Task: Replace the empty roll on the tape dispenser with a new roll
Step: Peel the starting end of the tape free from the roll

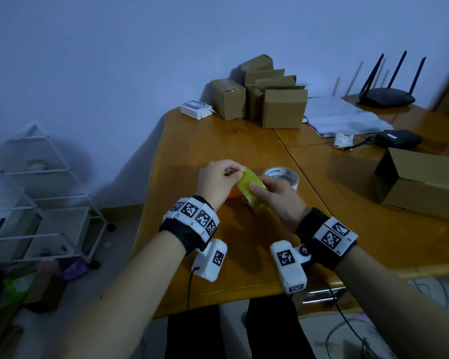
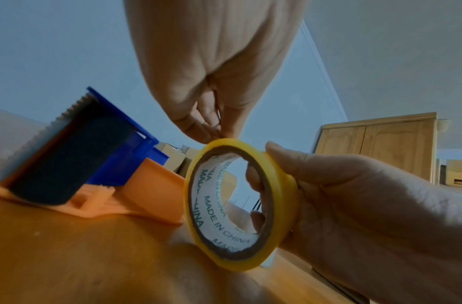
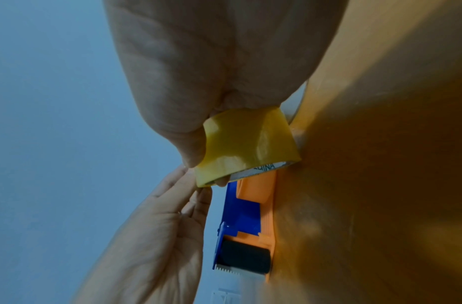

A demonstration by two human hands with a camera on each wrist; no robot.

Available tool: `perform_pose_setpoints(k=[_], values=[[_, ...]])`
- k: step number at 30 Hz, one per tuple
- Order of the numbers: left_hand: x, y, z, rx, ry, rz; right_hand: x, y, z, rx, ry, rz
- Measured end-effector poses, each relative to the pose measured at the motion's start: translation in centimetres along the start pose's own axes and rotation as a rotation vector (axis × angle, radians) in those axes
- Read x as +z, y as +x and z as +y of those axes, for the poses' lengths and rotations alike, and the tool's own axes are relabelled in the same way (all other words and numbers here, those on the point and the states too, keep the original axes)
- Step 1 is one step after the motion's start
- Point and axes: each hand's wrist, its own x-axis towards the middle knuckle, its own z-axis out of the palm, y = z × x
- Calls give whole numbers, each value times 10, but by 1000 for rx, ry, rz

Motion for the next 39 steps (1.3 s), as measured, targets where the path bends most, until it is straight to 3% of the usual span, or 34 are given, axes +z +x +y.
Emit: perform_pose_setpoints(k=[23, 39], values=[[5, -4, 4, -22, 82, 43, 0, 1, 4, 18, 37, -5], [4, 5, 2, -2, 62, -1, -3, 4, 7, 28, 101, 22]])
